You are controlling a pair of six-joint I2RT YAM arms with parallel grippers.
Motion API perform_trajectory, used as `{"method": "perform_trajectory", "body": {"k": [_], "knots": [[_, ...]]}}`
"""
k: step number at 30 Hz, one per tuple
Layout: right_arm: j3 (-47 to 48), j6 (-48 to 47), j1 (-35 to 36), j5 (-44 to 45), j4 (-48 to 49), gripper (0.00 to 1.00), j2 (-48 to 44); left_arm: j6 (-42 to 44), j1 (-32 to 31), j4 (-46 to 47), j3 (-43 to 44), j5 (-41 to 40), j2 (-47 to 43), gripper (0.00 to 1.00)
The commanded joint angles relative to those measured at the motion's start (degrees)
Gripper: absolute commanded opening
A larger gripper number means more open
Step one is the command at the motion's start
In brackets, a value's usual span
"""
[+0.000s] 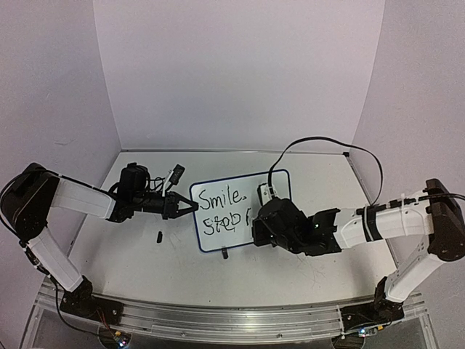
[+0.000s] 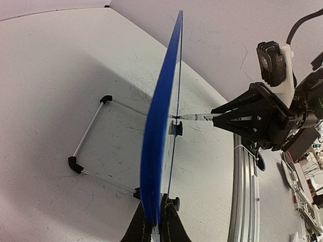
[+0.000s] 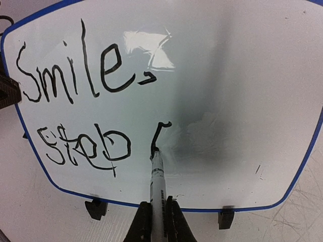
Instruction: Write a sentence on the whiteboard
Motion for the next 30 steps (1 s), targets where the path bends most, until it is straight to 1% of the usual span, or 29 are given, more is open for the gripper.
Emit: {"method": "perform_trajectory", "body": {"k": [1, 8, 11, 20, 30], "knots": [[1.16, 0.53, -1.65, 5.38, 1.94, 0.00, -1.33, 3.38, -0.03, -3.54, 0.88, -5.65, 1.88, 0.00], [-0.04, 3.70, -1.64, 7.40, -0.88, 0.00, -2.96, 3.47, -0.03, -3.54, 0.56, -5.95, 1.80, 0.00], [-0.31, 4.34, -1.56, 6.44, -2.76, 0.00, -3.13, 3.47, -0.03, -3.54, 0.56, -5.95, 1.80, 0.00], [-1.96, 5.97, -0.20, 1.80, -3.45, 0.00, -1.88, 3.45, -0.03, -3.62, 0.31, -6.11, 1.28, 0.00], [-3.28, 8.74, 0.31, 0.84, -5.26, 0.00, -1.21, 3.38, -0.03, -3.62, 0.32, -5.95, 1.32, 0.00]]}}
